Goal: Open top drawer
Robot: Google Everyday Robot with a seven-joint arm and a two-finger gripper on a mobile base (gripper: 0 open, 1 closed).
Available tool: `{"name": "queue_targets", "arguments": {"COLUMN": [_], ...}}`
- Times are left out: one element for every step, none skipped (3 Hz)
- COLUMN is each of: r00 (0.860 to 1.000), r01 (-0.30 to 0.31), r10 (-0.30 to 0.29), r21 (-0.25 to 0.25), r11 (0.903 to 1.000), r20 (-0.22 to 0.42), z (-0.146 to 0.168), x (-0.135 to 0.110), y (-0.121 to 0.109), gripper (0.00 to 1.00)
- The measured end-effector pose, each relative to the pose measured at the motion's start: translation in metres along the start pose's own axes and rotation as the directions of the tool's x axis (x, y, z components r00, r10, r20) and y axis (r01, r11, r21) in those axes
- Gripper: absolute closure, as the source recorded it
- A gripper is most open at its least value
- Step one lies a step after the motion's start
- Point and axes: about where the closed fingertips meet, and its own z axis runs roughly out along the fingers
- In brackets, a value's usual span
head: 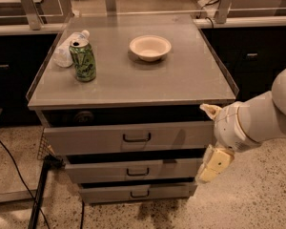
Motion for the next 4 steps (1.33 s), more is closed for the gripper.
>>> {"name": "queue_targets", "arguments": {"r00": [0.999, 0.996, 0.995, 0.994], "r01": [0.042, 0.076, 0.095, 0.104], "r10": [-0.042, -0.074, -0.092, -0.1], "r21": [0.011, 0.043, 0.076, 0.077], "r11": [0.9991, 0.9962, 0.9926, 0.9916], "r20": [-0.033, -0.043, -0.037, -0.049], "z": [0.023, 0.049, 0.08, 0.101], "x": [0.008, 0.013, 0.016, 0.014], "y": [0.006, 0.003, -0.014, -0.031], "gripper": [0.0, 0.0, 0.0, 0.0]}}
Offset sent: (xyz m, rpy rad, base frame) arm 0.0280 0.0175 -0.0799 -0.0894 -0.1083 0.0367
